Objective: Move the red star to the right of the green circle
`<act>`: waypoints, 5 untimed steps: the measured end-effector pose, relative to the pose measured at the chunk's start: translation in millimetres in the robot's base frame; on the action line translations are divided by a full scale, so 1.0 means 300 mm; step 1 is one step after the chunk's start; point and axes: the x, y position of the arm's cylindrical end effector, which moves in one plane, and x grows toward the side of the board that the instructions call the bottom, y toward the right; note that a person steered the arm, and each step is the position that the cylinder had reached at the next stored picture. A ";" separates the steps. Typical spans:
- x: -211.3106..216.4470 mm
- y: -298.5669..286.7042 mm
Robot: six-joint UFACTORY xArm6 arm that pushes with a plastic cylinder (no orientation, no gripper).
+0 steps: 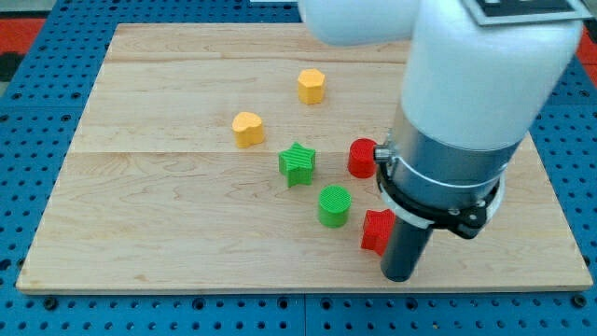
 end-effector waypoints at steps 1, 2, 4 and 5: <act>-0.077 -0.006; -0.153 -0.030; -0.237 -0.066; -0.102 -0.049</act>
